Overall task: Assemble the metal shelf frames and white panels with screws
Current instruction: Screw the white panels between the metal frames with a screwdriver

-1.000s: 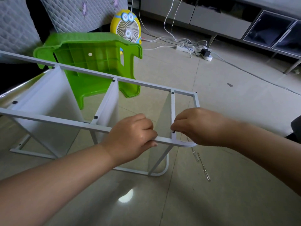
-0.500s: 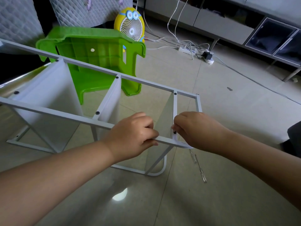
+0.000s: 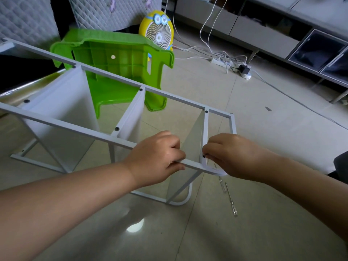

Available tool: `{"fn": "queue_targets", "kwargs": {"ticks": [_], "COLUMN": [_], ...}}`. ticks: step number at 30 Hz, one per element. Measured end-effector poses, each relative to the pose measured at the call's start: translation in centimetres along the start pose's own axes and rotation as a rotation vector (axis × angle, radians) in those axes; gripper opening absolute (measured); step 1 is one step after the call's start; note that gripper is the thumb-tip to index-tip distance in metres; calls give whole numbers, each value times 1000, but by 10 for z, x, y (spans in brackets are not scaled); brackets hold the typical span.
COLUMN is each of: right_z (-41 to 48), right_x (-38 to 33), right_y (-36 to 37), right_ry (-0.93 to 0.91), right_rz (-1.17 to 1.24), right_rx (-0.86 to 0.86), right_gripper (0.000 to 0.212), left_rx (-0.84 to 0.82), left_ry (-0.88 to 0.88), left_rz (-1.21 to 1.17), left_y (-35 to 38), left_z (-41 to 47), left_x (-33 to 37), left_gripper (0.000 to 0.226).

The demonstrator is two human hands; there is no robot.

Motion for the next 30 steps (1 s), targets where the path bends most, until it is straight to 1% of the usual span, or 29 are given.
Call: {"fn": "queue_targets", "kwargs": {"ticks": [1, 3, 5, 6, 7, 8, 9, 10, 12, 14, 15, 17, 18, 19, 21, 23, 26, 28, 30], "right_z": [1, 5, 10, 14, 15, 12, 9, 10, 9, 7, 5, 3, 2, 0, -2, 0, 3, 7, 16], "right_x": [-3, -8, -9, -6, -2, 2, 5, 5, 3, 3, 1, -7, -7, -5, 0, 2, -2, -6, -6], "right_y": [-1, -2, -2, -1, 3, 12, 15, 16, 12, 1, -5, -12, -12, -10, -3, -1, -1, -2, -3], "right_ry": [-33, -45, 57, 155, 260, 365, 446, 459, 444, 392, 327, 73, -9, -50, -78, -88, -133, -88, 45], "right_rz": [-26, -59, -86, -96, -75, 7, 57, 54, 35, 49, 43, 10, 8, 23, 24, 0, -134, -161, -160], "right_rx": [16, 24, 32, 13, -61, -133, -163, -185, -221, -208, -194, -110, -82, -65, -67, -43, 31, 62, 81], "right_gripper": [22, 9, 27, 35, 40, 43, 45, 46, 48, 43, 37, 26, 21, 18, 19, 15, 9, 17, 35], "left_rx": [-2, -2, 2, 6, 8, 8, 7, 7, 3, -1, -2, -1, 0, 1, -2, -3, -5, 1, 3], "left_ry": [-1, 0, 3, 4, 5, 5, 6, 6, 11, 9, 7, 3, 3, 5, 5, 6, 9, 10, 11], "left_rz": [2, 13, 25, 30, 32, 30, 26, 25, 34, 41, 39, 34, 33, 32, 35, 49, 61, 65, 66], "left_y": [0, 0, -1, -1, -1, -1, 0, 0, 0, 0, 0, 0, 0, 0, 0, 0, 0, -1, 0], "left_z": [0, 0, 0, 0, 0, 0, 0, 0, 0, 0, 0, 0, 0, 0, 0, 0, 1, 1, 1], "left_x": [0, 0, 1, 1, 1, 1, 1, 1, 1, 1, 0, 0, 0, 0, 1, 1, 2, 3, 3], "left_gripper": [35, 35, 35, 34, 34, 34, 34, 35, 34, 34, 33, 33, 33, 33, 34, 34, 34, 34, 33]}}
Point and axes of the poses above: each hand's wrist, its own z-axis towards the middle knuckle, its own y-axis out of the palm, x = y × z, the point moved 7 cm from there along z, towards the middle knuckle, and after that the axes turned 3 degrees about -y, right-handed, at the moved point
